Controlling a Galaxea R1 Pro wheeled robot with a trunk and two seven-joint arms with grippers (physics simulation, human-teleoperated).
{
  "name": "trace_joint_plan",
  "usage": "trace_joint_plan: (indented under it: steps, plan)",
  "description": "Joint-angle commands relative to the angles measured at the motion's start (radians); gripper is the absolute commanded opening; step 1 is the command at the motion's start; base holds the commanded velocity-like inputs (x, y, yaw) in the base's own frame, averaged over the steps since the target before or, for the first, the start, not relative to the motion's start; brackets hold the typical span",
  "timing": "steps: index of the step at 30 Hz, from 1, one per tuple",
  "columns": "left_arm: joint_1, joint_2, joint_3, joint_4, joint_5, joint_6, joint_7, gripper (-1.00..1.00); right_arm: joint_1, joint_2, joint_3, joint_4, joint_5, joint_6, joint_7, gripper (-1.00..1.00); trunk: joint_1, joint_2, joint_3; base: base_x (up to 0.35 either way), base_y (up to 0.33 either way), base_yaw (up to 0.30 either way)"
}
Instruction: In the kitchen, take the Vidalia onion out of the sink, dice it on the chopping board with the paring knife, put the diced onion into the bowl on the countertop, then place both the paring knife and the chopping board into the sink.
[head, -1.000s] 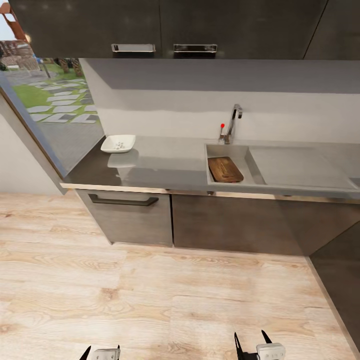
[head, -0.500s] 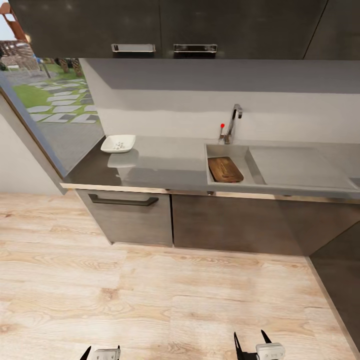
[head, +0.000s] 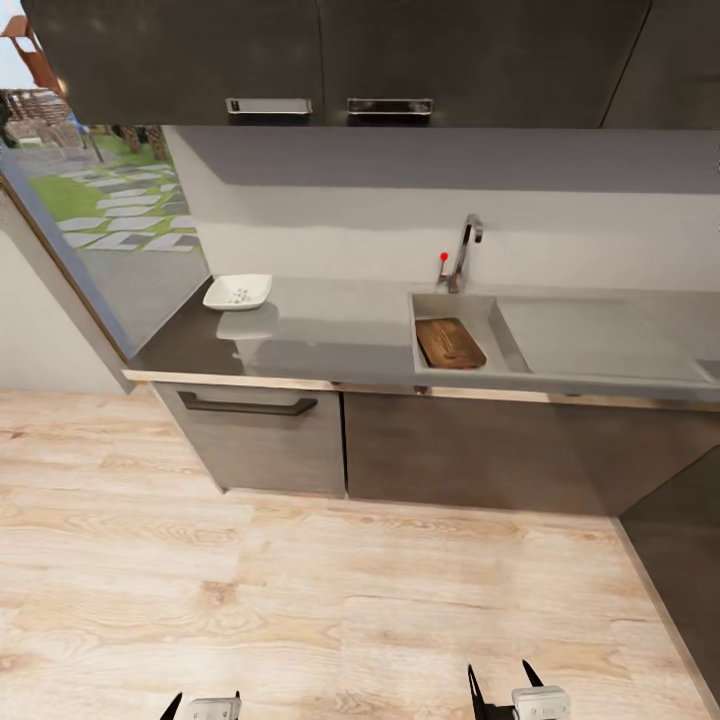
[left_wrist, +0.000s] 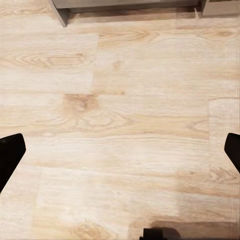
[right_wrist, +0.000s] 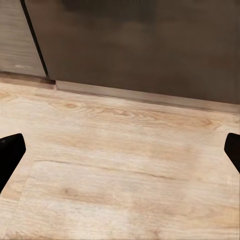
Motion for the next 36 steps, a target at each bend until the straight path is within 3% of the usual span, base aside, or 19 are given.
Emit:
trace_joint_plan:
  steps: [1,36]
  plan:
    - [-0.001,-0.001,-0.009,0.003,0.006,-0.005,0.002,1.0,0.0,0.0,0.008,0.001,0.001,-0.002,-0.008,1.0,0.001,-0.002,0.0,0.0,0.0,0.0]
    - [-0.001,-0.001,-0.009,0.003,0.006,-0.005,0.002,1.0,-0.001,-0.002,0.007,-0.001,-0.002,-0.003,-0.019,1.0,0.001,-0.002,0.056,0.0,0.0,-0.02]
